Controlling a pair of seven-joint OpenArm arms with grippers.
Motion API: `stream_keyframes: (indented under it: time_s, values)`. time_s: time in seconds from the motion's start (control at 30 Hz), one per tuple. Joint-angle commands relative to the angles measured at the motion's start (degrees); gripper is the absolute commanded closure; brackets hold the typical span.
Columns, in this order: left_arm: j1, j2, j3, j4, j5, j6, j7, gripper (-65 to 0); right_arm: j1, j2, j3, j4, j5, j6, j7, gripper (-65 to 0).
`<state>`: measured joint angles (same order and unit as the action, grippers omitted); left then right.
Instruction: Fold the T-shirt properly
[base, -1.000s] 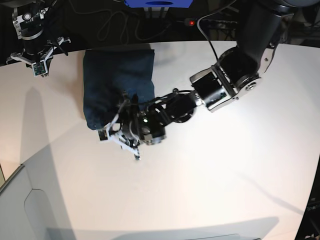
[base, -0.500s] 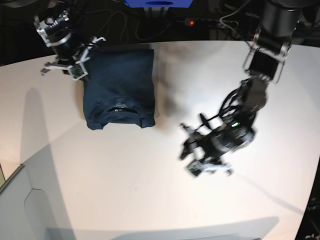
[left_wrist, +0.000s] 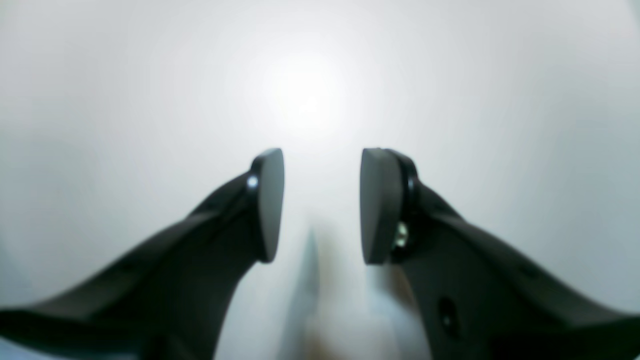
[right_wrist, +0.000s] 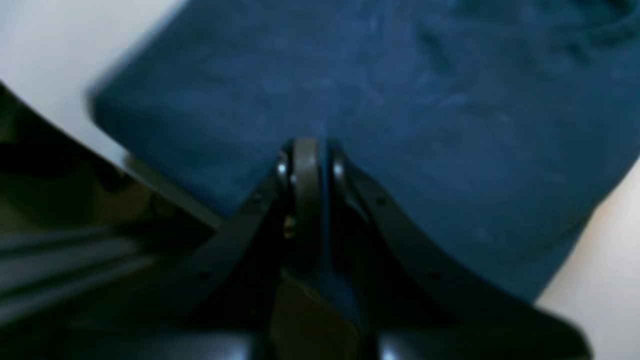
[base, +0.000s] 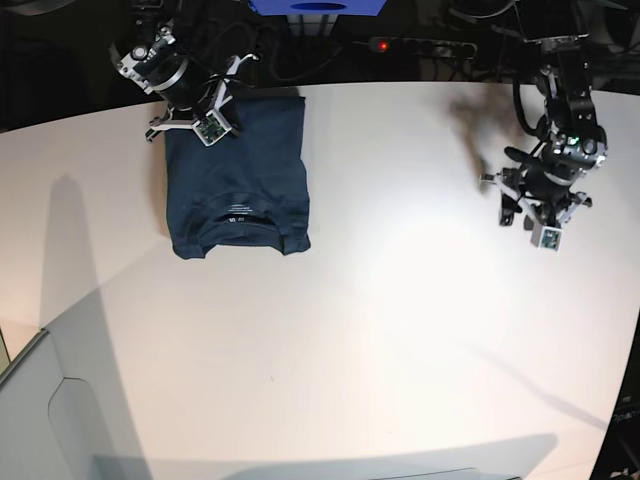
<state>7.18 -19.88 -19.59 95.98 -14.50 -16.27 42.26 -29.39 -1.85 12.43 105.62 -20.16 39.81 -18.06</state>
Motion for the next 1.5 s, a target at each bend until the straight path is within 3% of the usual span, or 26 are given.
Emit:
stream_keyframes:
  time_s: [0.0,0.23,0.47,0.63,0.9,1.0,1.2,1.4,1.47]
  values:
    - [-0.02,-0.74,-0.32,1.03,-0.49,0.14,-1.25,-24.0,0.60,0.66,0.28,0.71,0.34,0.19,0.70,-0.1]
    - [3.06,0.05,-0.23,4.02,-0.49,0.32,-1.25,-23.9,0.60,3.91,0.54,4.49,0.34,0.19,0.70,-0.1]
    - [5.35,0.49,-0.41,7.62,-0.31,0.40,-1.25,-23.9,-0.90,2.86,5.82,10.99,0.43,0.19,0.26,-0.1]
    - [7.81,0.49,-0.41,9.55,-0.31,0.49,-1.25,-23.9,0.51,1.89,11.27,8.44,0.43,0.19,0.53,-0.1]
    - [11.06,0.58,-0.41,11.49,-0.22,0.49,-1.25,-23.9,0.60,1.98,12.06,1.94,0.43,0.19,0.70,-0.1]
    - [12.47,0.76,-2.34,11.58,-0.49,0.49,-1.25,-23.9,0.77,1.98,12.06,-0.96,0.43,0.19,0.79,-0.1]
    - [14.49,4.36,-9.81,11.58,-0.49,0.05,-1.16,-23.9,0.16,2.07,12.32,-2.20,0.51,0.19,5.19,-0.1]
    - [17.74,6.82,-14.47,12.98,-0.49,0.05,-1.16,-23.5,-3.62,1.80,17.42,4.13,10.10,0.19,5.71,-0.1]
    - [19.59,8.14,-15.88,14.83,-0.49,0.05,-1.16,-20.5,-5.65,1.80,19.00,5.80,12.21,0.19,5.01,-0.1]
